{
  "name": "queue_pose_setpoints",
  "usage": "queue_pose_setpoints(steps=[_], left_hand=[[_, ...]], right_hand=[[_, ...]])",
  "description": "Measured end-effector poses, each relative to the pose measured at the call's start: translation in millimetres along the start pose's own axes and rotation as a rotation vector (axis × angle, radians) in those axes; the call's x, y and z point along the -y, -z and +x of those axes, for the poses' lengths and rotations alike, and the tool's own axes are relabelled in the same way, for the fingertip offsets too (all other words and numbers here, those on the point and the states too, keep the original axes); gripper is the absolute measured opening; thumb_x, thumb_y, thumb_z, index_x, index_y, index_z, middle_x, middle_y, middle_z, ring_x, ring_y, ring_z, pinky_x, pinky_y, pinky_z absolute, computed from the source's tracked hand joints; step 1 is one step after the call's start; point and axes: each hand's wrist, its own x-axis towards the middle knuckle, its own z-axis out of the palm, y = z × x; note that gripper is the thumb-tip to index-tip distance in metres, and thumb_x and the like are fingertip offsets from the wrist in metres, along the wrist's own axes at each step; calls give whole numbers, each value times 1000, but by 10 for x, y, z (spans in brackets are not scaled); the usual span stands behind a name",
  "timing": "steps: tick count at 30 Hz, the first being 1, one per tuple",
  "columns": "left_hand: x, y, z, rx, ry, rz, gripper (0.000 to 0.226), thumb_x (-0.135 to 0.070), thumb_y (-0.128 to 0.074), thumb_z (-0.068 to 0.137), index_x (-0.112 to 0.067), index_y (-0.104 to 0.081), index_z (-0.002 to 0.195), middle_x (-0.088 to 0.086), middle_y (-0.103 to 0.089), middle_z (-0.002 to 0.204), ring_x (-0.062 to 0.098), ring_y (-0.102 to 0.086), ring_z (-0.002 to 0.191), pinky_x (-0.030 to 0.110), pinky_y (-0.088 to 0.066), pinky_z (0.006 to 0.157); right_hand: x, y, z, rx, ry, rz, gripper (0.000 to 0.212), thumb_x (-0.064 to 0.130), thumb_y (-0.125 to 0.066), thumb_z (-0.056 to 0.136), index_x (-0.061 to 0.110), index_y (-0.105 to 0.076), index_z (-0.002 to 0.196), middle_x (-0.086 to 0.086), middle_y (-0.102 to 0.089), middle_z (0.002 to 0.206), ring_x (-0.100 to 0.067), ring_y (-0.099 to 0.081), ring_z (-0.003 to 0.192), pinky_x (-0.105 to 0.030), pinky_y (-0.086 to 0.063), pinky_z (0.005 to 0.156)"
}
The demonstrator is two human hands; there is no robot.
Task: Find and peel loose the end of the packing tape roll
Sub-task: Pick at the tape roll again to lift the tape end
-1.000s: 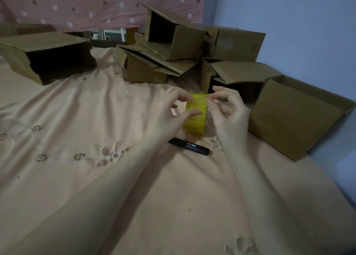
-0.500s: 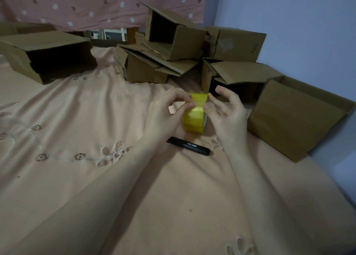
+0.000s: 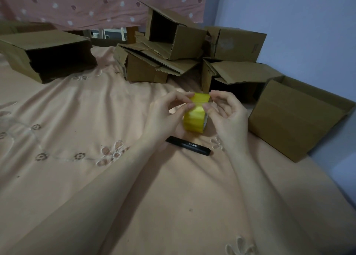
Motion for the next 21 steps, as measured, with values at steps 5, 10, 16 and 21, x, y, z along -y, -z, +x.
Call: queue_pose_setpoints(steps=[5, 10, 16, 21], left_hand=[[56, 51, 25, 20, 18, -107, 14, -12, -66, 84, -25, -62, 81, 1, -70, 110, 14, -66, 109, 39, -52, 95], [67, 44, 40, 48, -3, -136, 13, -6, -63, 83, -16, -54, 80, 10, -69, 107, 15, -62, 115, 36, -51, 95], [84, 61, 55, 71, -11, -135, 15, -5, -62, 83, -13, -50, 78, 12, -67, 108, 16, -62, 115, 33, -52, 92], [59, 41, 43, 73, -53, -128, 16, 1, -61, 86, -11, -52, 89, 18, -64, 108, 14, -62, 114, 30, -51, 93]], right_hand=[[-18, -2, -19, 48, 2, -57, 25, 5, -73, 77, 17, -65, 98, 0, -63, 116, -9, -58, 113, -18, -47, 92], [-1, 15, -24, 89, 47, -67, 33, 0, -68, 79, 19, -61, 105, 4, -60, 115, -7, -56, 115, -24, -47, 98], [-40, 12, -13, 66, 64, -146, 10, 8, -68, 82, 13, -68, 90, 2, -61, 117, -5, -55, 114, -21, -46, 93], [-55, 12, -2, -2, 73, -106, 3, 7, -68, 82, 10, -69, 82, 0, -64, 108, -7, -60, 107, -26, -50, 91]])
